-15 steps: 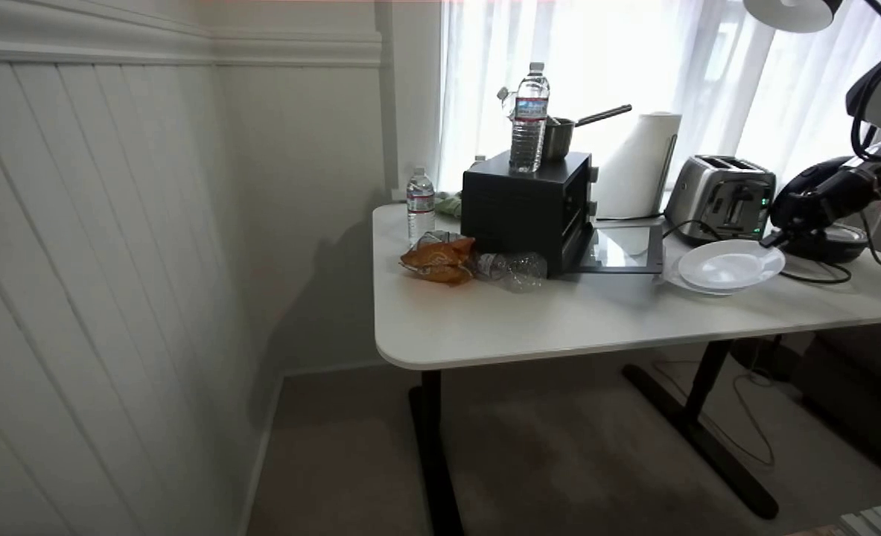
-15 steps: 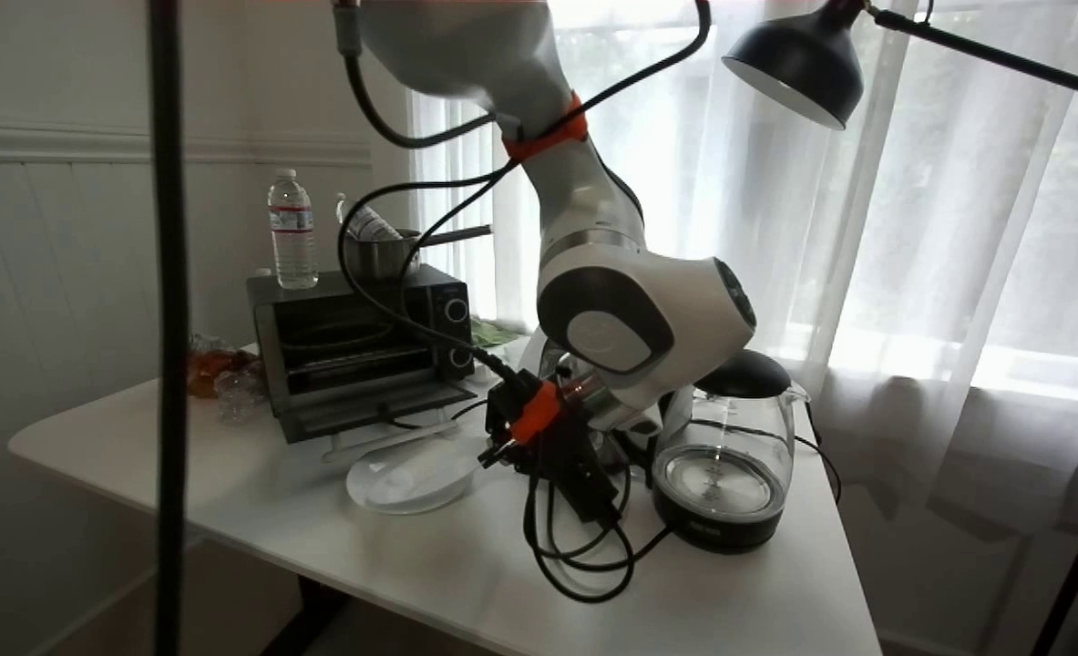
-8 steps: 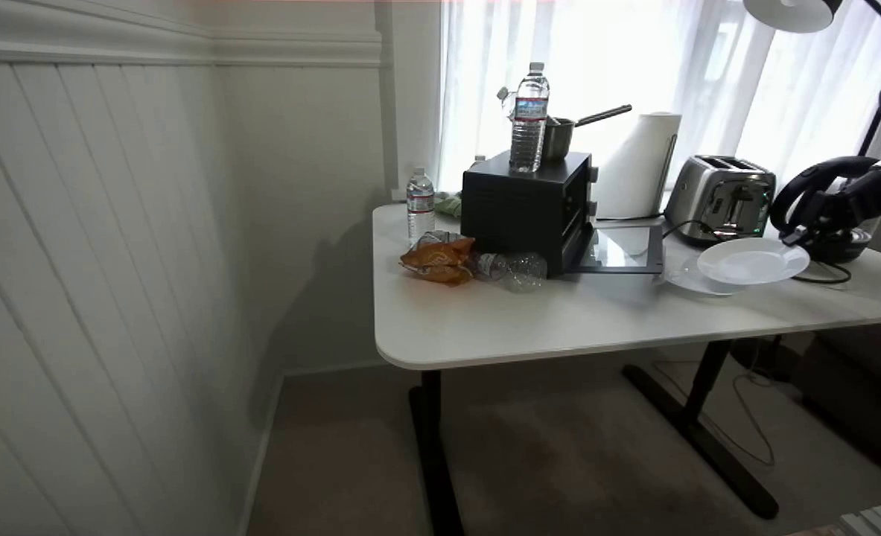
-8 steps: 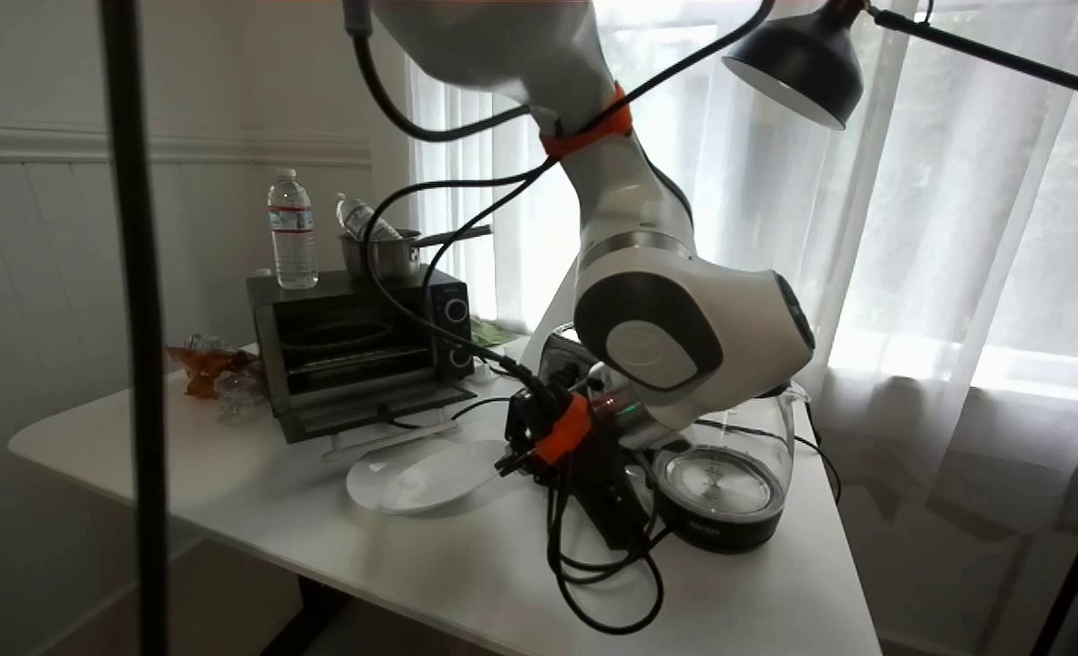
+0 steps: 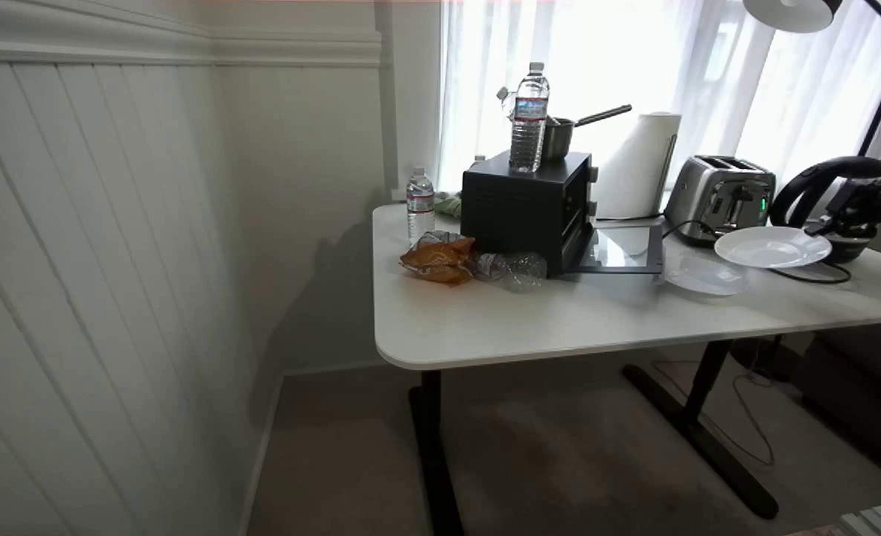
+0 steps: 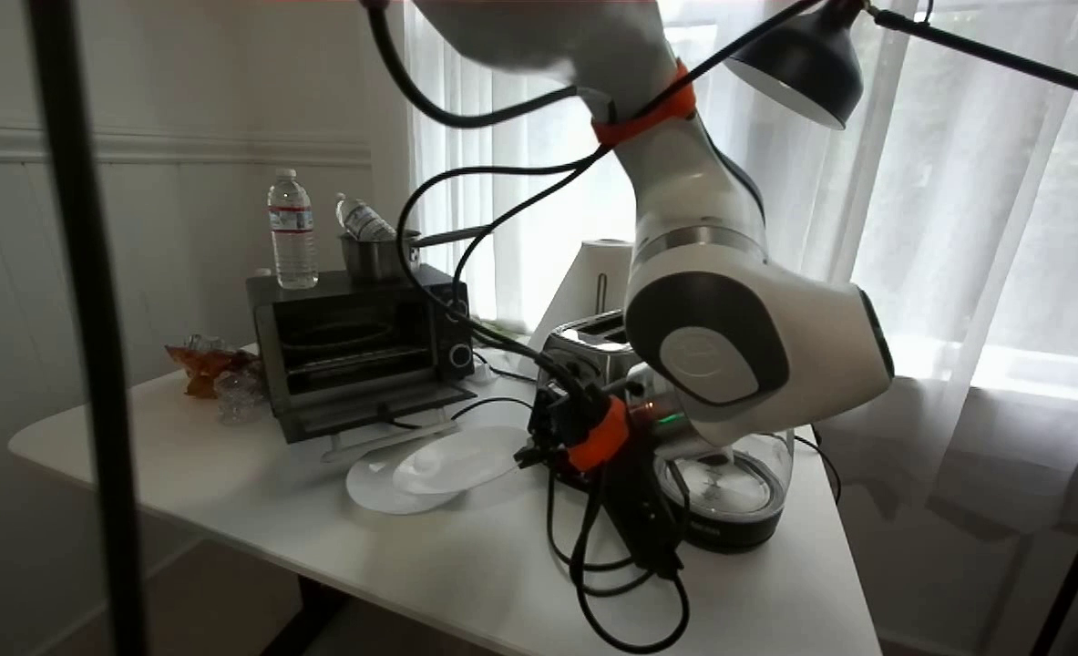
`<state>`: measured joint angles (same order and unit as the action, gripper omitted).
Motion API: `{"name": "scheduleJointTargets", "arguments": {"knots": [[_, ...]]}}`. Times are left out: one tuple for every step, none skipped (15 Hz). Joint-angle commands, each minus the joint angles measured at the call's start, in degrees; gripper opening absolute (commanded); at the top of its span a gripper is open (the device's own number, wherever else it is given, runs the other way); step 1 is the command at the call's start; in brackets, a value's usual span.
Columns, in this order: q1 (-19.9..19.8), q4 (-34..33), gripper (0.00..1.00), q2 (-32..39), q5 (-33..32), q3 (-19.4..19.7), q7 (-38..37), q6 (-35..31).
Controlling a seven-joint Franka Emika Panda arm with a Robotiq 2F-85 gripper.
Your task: Pick up one white plate and put it in the oven on the top tray
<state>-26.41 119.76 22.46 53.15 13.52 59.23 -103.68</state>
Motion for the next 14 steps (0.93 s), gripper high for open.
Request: {"name": "scheduleJointTargets", "arguments": {"knots": [[-0.87,-1.34,0.03,-0.52,4.30,0.29,0.42,4.93],[-0.55,-1.46,0.03,-0.94,5.28,0.10,0.07,5.78],[-0.11,-1.52,0.03,-1.23,6.36,0.02,-0.07,6.20],[0.53,-1.68,0.03,-1.55,7.15,-0.20,-0.51,6.62],[1.19,-1.86,0.03,-1.70,7.99,-0.42,-0.84,6.85],[1.91,-1.97,0.03,-1.78,8.79,-0.64,-1.13,6.90],[2.81,-1.92,0.03,-1.73,10.06,-1.06,-1.56,6.52],[3.78,-1.94,0.03,-1.56,11.43,-1.54,-2.00,6.10],[4.70,-2.07,0.03,-1.33,12.60,-1.92,-2.36,5.72],[5.63,-2.20,0.03,-1.01,13.98,-2.34,-2.64,5.45],[6.55,-2.37,0.03,-0.77,15.09,-2.70,-2.93,5.22],[7.47,-2.65,0.03,-0.28,16.43,-3.15,-3.33,4.99],[8.31,-2.86,0.03,0.24,17.76,-3.53,-3.51,4.69],[9.30,-3.04,0.03,0.83,19.19,-3.97,-3.96,3.90]]}}
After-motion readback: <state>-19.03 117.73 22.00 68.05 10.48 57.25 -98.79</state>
